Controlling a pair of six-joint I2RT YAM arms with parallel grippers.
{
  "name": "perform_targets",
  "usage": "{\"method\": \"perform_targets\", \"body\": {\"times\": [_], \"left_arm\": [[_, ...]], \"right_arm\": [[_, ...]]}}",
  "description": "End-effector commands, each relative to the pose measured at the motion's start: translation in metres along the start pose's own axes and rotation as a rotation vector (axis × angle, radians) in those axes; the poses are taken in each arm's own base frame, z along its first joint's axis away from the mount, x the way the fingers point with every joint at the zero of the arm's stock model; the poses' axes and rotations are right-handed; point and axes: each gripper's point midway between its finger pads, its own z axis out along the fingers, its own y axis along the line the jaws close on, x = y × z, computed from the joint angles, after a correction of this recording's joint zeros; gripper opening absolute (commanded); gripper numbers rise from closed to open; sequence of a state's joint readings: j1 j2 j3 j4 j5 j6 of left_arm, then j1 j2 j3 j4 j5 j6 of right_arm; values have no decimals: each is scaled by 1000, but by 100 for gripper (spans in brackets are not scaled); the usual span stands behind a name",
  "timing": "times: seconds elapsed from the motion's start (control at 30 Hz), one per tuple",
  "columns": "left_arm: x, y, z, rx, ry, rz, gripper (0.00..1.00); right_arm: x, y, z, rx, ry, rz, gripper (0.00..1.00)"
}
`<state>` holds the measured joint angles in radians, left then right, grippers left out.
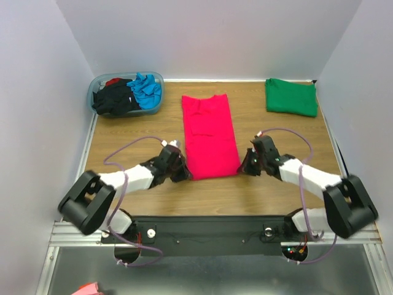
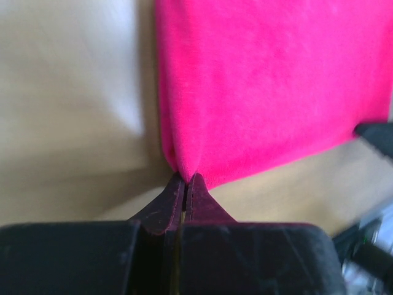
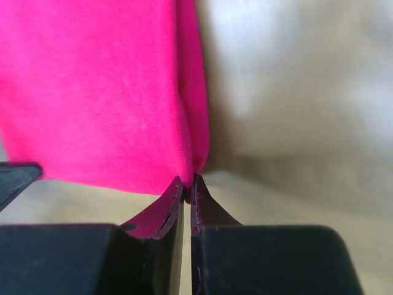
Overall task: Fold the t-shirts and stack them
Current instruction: Fold the tshirt
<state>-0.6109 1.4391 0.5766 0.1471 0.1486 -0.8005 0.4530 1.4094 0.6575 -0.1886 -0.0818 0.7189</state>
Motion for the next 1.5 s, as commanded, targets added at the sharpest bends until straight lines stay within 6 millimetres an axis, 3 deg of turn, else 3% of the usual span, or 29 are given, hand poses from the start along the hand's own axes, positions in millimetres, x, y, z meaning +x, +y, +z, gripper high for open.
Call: {"method": "perform_targets", "body": {"times": [0.0,0.03,0.13,0.2,0.27,0.4,0.47,0.5,0.53,0.6,0.63,0.7,0.73,0.8,0.83,0.87,0.93,0.97,1.0,1.03,1.07,1.13,1.4,1.43,1.47], "left_arm": [[41,-20,-33,70,33,27,0],[56,-36,-47,132,45,32,0],[67,-53,-73,203,41,21,0],[69,-64,-85,245,24,40,0],[62,-61,-93,221,-7,45,0],[34,-76,-103,215,-107,81,0],[18,-87,-108,188,-148,84,0],[12,-88,-109,170,-168,85,0],[0,-89,-110,137,-207,90,0],[-16,-96,-113,131,-246,97,0],[-26,-95,-110,120,-262,91,0],[-40,-97,-108,121,-277,92,0],[-44,-98,-106,125,-272,93,0],[-67,-92,-101,102,-292,82,0],[-75,-96,-102,118,-295,84,0],[-85,-89,-99,95,-305,77,0],[-101,-94,-101,106,-329,79,0],[-108,-92,-98,96,-335,85,0],[-118,-88,-98,85,-349,76,0],[-127,-90,-95,82,-356,75,0],[-133,-90,-94,78,-360,83,0],[-150,-89,-89,65,-370,78,0],[-181,-79,-67,33,-340,60,0],[-185,-78,-61,28,-334,64,0],[-190,-73,-59,21,-335,57,0]], "right_arm": [[32,-6,-32,-68,52,5,0],[40,-7,-46,-99,45,10,0],[50,-2,-76,-166,44,5,0],[47,3,-91,-197,19,-5,0],[41,11,-109,-233,-13,-22,0],[11,33,-130,-262,-99,-59,0],[-12,46,-141,-264,-158,-69,0],[-19,47,-136,-235,-158,-63,0],[-37,55,-143,-225,-210,-59,0],[-55,56,-135,-162,-236,-48,0],[-73,69,-143,-174,-276,-52,0],[-94,75,-145,-147,-325,-54,0],[-100,76,-136,-118,-319,-63,0],[-127,93,-145,-125,-383,-71,0],[-135,93,-136,-95,-384,-79,0],[-150,106,-145,-112,-418,-87,0],[-165,115,-144,-108,-439,-102,0],[-168,116,-131,-87,-418,-110,0],[-180,126,-136,-102,-440,-116,0],[-183,126,-122,-84,-421,-118,0],[-193,135,-126,-95,-443,-123,0],[-204,135,-118,-67,-456,-128,0],[-249,141,-90,-49,-465,-138,0],[-250,137,-75,-36,-441,-142,0],[-255,142,-74,-48,-444,-150,0]]}}
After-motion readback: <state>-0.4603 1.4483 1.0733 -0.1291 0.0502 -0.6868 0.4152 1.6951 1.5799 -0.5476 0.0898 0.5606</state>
